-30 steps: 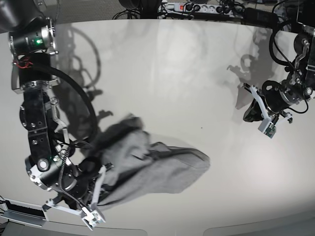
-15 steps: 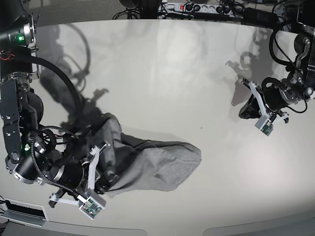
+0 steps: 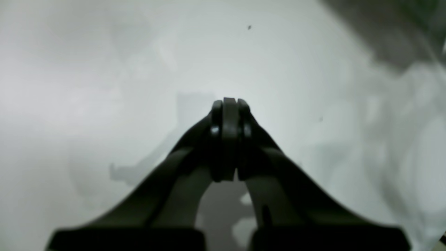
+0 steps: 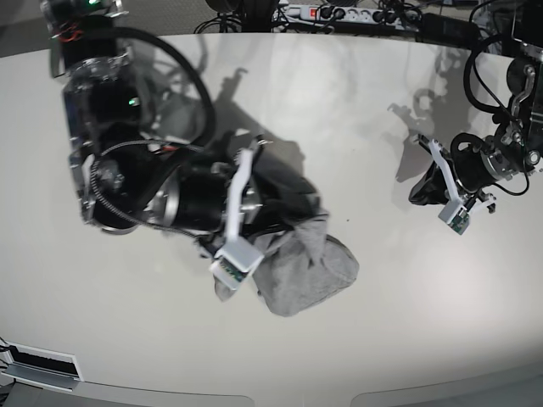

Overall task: Layout the t-shirt on the table in an organized manner, then fold the t-shirt properly
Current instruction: 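Drag the shirt toward the left gripper and grasp it with the left gripper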

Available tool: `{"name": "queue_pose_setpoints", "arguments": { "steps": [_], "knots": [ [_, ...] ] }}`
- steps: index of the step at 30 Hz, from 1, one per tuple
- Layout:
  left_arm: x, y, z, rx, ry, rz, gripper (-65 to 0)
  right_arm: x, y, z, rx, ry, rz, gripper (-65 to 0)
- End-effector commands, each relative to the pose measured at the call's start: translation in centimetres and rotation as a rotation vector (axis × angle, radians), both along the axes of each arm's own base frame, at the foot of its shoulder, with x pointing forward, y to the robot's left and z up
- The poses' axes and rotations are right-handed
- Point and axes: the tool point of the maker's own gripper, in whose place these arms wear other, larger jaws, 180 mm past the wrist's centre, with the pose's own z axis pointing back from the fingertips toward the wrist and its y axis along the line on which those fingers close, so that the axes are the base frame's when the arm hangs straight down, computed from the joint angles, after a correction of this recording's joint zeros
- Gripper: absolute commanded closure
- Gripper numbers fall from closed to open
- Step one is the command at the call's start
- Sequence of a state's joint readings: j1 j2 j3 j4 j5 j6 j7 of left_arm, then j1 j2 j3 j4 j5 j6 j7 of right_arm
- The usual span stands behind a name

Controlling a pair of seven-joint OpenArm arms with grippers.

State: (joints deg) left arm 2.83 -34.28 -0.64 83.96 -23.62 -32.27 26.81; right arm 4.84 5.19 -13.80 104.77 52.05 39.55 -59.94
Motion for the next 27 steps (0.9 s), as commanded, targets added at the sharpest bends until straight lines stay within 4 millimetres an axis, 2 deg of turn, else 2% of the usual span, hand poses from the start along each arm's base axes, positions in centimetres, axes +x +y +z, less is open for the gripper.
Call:
{"name": "queue_pose_setpoints", "arguments": {
  "steps": [1,8,9,11,13,14,15,19,21,23,25,27],
  "knots": [
    [1.0,0.2,1.5,-0.008,-0.045,-0.010,0.0,0.6,1.5,3.0,0.107,-0.062,0.002,0.0],
    [1.0,0.2,1.5,-0.007,-0.046,-0.010,0.0,1.5,8.6,5.8,0.179,-0.154,0.006,0.0],
    [1.0,0.3,1.5,-0.005,-0.045,-0.010,0.0,1.8,9.0,5.6,0.154,-0.172,0.015,-5.6],
    [1.0,0.4,1.6,-0.002,-0.046,-0.010,0.0,2.1,9.7,5.8,0.111,-0.217,0.039,-24.0],
    [1.1,0.8,1.7,0.010,-0.047,-0.011,0.0,2.6,10.2,6.2,0.055,-0.285,0.054,-38.1],
    [1.1,1.2,1.8,0.018,-0.049,-0.009,0.0,3.2,10.1,6.4,0.017,-0.321,0.050,-41.6],
    [1.2,1.6,2.0,0.029,-0.050,-0.009,0.0,3.9,9.9,6.3,-0.026,-0.349,0.040,-42.4],
    [1.7,3.3,3.3,0.055,-0.072,0.007,0.0,6.0,9.1,6.7,-0.118,-0.418,-0.010,-42.3],
    [1.9,3.7,4.0,0.028,-0.064,0.031,0.0,7.2,7.8,5.9,-0.163,-0.408,-0.073,-42.0],
    [1.7,3.7,4.4,-0.009,-0.032,0.048,-0.4,8.4,6.4,4.1,-0.223,-0.379,-0.125,-41.9],
    [0.9,3.2,4.4,-0.040,0.012,0.012,-11.2,9.6,5.3,1.6,-0.276,-0.337,-0.170,-41.9],
    [-0.1,2.7,4.0,-0.052,0.067,-0.024,-26.0,10.5,4.5,-1.3,-0.313,-0.283,-0.199,-41.9]
  ]
}}
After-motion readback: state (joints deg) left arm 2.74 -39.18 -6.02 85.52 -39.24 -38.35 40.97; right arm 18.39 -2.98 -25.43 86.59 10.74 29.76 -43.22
